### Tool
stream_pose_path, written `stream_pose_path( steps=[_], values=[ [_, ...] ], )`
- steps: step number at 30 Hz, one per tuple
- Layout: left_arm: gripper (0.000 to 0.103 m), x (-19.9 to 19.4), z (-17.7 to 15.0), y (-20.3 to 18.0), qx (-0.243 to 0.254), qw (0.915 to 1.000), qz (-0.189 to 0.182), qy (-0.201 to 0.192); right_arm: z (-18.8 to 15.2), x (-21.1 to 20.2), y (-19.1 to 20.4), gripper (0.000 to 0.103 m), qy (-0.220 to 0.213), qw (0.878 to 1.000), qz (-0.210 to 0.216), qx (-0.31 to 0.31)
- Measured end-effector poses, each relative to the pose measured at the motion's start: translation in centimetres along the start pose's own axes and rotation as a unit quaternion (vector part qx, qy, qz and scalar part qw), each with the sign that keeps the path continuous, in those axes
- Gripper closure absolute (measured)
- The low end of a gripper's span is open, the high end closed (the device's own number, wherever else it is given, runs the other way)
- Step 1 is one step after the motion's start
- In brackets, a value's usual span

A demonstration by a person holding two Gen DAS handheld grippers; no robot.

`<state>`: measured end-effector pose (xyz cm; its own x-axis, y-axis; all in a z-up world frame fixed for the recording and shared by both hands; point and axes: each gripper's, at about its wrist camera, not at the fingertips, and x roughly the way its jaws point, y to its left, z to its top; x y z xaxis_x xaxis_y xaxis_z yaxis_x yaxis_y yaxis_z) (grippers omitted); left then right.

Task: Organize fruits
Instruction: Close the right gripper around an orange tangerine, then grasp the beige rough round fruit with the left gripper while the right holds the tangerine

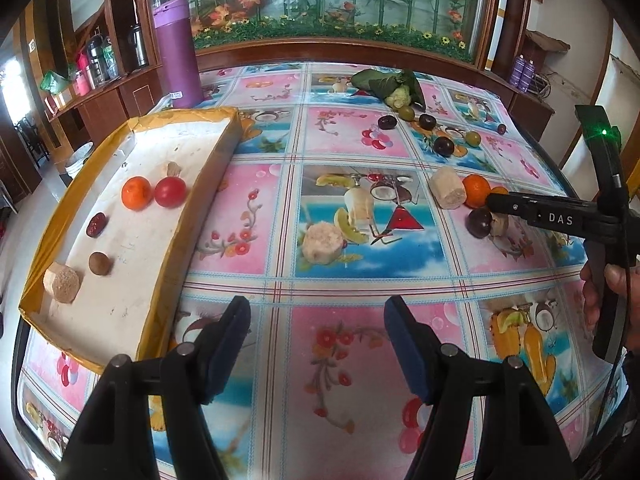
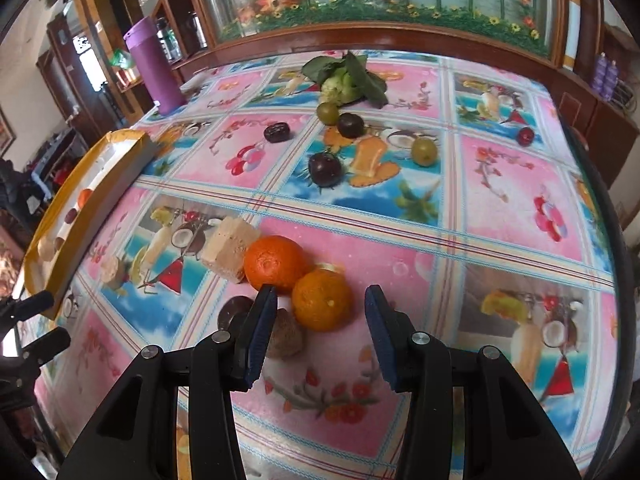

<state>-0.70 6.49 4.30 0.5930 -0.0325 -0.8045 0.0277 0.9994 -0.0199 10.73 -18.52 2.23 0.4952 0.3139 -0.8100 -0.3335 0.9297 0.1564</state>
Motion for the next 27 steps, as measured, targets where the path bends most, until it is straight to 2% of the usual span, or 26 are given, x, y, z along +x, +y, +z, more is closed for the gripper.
stream_pose_path(
  steps=[2,6,12,20,25,27],
  values=[
    [0.031,0.2,0.5,-0.5,0.004,1.0,-0.004,-0.001,0.0,0.2,-0.4,0.059,0.007,1.0,0.024,0.006],
    [0.029,0.8,1.8,-2.2,0.023,0.9997,-0.01,-0.004,-0.1,0.0,-0.7,0.072,0.004,1.0,0.026,0.003],
    [0.028,2.1,3.3,-5.2,0.05,0.9984,-0.028,0.003,-0.6,-0.8,-1.4,0.072,-0.005,1.0,0.014,0.005],
    [0.028,3.8,4.4,-9.7,0.063,0.9953,-0.072,0.011,-2.6,-4.0,-3.0,0.072,-0.02,0.999,-0.033,0.003],
    [0.028,4.7,4.5,-11.2,0.05,0.9935,-0.099,0.024,-3.9,-4.5,-3.9,0.072,-0.014,0.999,-0.037,0.013],
    [0.028,4.6,4.3,-12.0,0.062,0.992,-0.107,0.023,-4.3,-4.6,-4.3,0.072,-0.015,0.999,-0.035,0.018]
  ],
)
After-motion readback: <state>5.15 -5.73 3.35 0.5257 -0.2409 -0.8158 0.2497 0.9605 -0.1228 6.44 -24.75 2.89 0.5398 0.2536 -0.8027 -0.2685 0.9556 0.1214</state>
